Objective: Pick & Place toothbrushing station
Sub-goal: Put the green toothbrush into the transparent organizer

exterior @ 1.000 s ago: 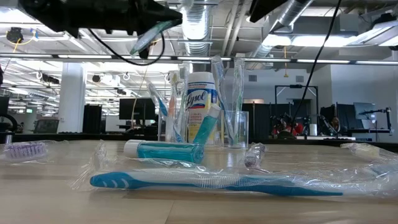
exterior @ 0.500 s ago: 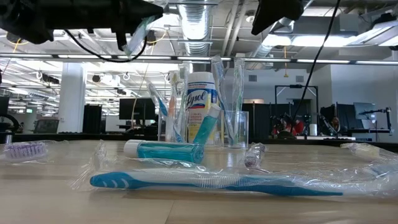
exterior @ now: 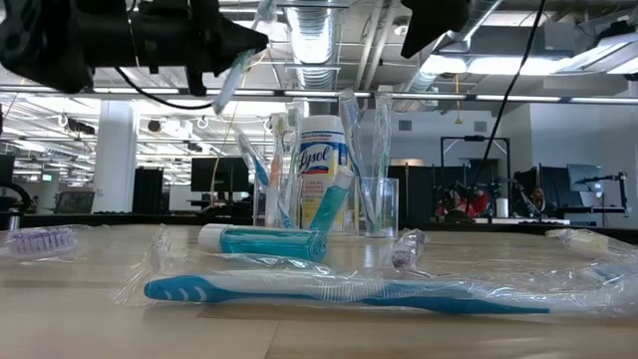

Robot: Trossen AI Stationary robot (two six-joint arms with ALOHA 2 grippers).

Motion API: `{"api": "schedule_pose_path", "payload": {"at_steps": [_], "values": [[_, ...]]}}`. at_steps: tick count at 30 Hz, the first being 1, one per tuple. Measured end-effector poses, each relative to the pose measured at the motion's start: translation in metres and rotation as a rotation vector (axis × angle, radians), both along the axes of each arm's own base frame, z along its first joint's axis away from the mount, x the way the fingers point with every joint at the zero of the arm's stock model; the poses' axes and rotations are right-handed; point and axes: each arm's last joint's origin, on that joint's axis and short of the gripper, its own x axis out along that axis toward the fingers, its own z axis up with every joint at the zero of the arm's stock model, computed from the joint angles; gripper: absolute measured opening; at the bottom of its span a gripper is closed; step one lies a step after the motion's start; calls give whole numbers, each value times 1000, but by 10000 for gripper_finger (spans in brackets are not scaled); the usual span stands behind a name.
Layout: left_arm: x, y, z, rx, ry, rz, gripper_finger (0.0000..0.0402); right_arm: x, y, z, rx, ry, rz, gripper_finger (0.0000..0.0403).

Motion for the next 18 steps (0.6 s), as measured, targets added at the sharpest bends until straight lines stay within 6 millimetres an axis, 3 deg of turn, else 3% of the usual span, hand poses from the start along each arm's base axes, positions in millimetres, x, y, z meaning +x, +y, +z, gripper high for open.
{"api": "schedule_pose_path", "payload": {"at_steps": [8, 18], "values": [[25, -6, -23, 39, 77, 50, 17, 0, 0, 0, 4, -8, -4, 116], [53, -7, -31, 113, 131, 80, 19, 0, 0, 0, 8, -20, -11, 116]]}}
